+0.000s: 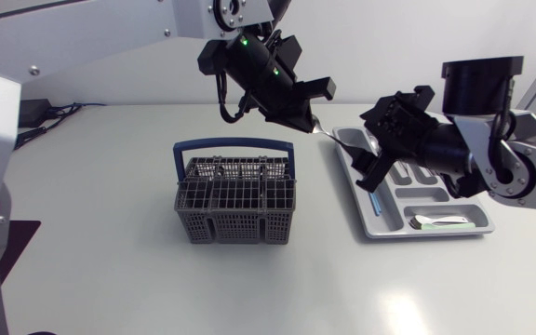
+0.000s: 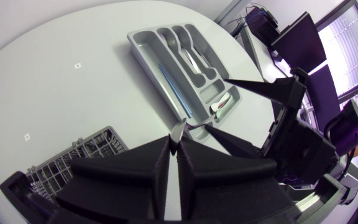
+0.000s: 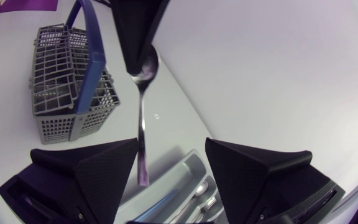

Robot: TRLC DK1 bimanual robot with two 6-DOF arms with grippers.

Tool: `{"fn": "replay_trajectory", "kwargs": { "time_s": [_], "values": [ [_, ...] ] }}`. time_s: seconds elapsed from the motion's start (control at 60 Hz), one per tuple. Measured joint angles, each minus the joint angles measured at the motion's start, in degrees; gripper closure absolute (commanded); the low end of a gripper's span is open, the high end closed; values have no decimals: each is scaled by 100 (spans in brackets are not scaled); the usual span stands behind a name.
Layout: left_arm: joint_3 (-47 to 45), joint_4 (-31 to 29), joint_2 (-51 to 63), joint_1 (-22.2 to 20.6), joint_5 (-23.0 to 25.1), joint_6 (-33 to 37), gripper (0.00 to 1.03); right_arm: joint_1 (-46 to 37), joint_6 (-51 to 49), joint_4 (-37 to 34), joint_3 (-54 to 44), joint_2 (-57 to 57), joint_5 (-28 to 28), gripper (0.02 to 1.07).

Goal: Unload the cutlery basket into the drawer organizer.

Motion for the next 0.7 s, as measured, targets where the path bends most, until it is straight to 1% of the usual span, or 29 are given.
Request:
{"fn": "replay_trajectory", "kwargs": {
  "time_s": [0.067, 0.1, 0.133, 0.167, 0.217, 0.333, 0.4, 0.5, 0.533, 0.7],
  "values": [
    [20, -52, 13, -44, -72, 59, 97, 205, -2, 22, 0, 114, 149, 40],
    [33, -90, 24, -66, -96, 83, 97, 291, -2, 35, 0, 170, 210, 41],
    [52, -129, 35, -85, -114, 144, 97, 387, -2, 48, 0, 254, 236, 46],
    [63, -136, 44, -101, -122, 162, 97, 442, 0, 63, 0, 313, 284, 48],
    [83, -153, 52, -105, -127, 168, 97, 492, -2, 155, -2, 393, 365, 55],
    [109, -173, 52, -109, -129, 199, 97, 520, -2, 334, -2, 507, 507, 68],
    [133, -181, 52, -109, -144, 229, 97, 522, -2, 446, -2, 549, 595, 78],
    [162, -236, 52, -109, -186, 310, 97, 522, -2, 492, -2, 603, 647, 89],
    [181, -236, 59, -109, -223, 313, 97, 522, -2, 492, -2, 612, 649, 91],
    [243, -236, 63, -109, -328, 354, 97, 529, -2, 470, -2, 614, 660, 93]
  ]
}}
